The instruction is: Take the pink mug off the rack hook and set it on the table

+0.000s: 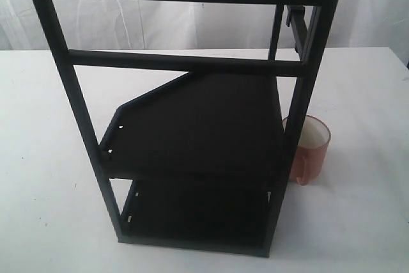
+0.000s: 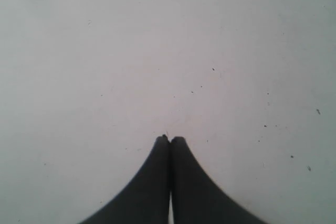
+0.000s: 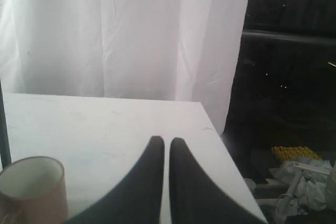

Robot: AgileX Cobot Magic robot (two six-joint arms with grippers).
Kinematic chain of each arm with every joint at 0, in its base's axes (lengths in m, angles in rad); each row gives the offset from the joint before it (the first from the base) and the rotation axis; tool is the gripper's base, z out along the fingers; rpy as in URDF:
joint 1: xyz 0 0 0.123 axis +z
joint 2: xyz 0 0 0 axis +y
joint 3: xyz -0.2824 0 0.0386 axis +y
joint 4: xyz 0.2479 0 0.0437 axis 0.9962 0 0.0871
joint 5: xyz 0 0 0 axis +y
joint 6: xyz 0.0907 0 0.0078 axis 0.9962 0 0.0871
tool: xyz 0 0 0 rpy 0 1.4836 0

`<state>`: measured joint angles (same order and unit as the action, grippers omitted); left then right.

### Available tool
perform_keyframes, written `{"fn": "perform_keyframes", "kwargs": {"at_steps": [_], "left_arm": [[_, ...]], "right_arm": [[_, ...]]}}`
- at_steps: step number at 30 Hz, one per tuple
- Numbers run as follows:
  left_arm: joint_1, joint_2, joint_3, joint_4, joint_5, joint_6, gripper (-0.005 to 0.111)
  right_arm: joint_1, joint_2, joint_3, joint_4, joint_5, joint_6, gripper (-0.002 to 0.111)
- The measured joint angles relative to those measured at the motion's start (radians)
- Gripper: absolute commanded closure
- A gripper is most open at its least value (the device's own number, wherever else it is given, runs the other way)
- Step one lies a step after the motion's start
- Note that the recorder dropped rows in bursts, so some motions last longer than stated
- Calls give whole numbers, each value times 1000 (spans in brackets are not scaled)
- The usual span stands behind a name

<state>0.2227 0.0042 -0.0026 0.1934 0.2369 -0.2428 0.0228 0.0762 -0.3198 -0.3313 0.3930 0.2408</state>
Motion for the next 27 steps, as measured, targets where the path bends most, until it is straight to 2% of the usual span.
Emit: {"fn": "perform_keyframes", "kwargs": {"at_steps": [5, 8, 11, 27], "left_arm": [[2, 0, 0, 0, 0, 0, 107], [2, 0, 0, 0, 0, 0, 107], [2, 0, 0, 2, 0, 0, 107], [2, 0, 0, 2, 0, 0, 107]], "right_arm": [[0, -10, 205, 122, -124, 0, 104], [0, -40, 302, 233, -100, 0, 104], [0, -65, 317, 284, -50, 0, 104], [0, -71, 318, 309, -50, 0, 104]]}}
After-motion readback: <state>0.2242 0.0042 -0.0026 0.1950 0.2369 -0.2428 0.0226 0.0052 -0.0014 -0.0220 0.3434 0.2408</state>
